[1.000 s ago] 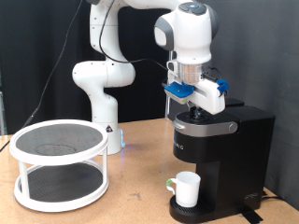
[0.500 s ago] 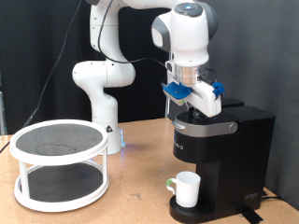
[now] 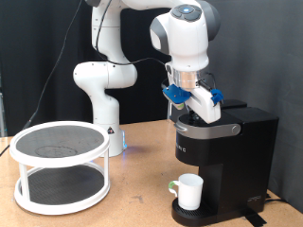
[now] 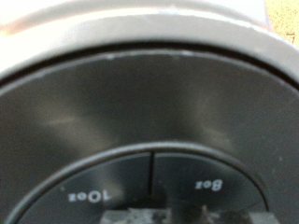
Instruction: Make a cup of coffee with the keurig machine
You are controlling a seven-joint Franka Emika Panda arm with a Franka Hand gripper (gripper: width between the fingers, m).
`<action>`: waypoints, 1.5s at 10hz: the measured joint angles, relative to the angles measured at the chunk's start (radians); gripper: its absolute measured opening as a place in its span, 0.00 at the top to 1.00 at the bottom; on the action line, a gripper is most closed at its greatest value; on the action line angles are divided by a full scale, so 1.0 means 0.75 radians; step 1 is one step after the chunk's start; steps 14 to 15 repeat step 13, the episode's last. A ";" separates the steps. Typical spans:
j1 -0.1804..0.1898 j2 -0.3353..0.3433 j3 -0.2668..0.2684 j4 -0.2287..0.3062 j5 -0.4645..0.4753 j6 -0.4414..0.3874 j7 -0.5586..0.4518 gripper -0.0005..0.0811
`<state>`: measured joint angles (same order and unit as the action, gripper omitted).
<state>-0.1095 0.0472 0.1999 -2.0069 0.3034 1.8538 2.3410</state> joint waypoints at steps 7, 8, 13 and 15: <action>0.002 -0.003 0.018 -0.005 0.071 -0.003 -0.166 0.99; 0.002 -0.007 0.023 -0.011 0.084 -0.003 -0.190 0.99; -0.005 -0.145 0.012 -0.058 0.173 -0.005 -0.286 0.99; -0.005 -0.145 0.012 -0.058 0.173 -0.005 -0.286 0.99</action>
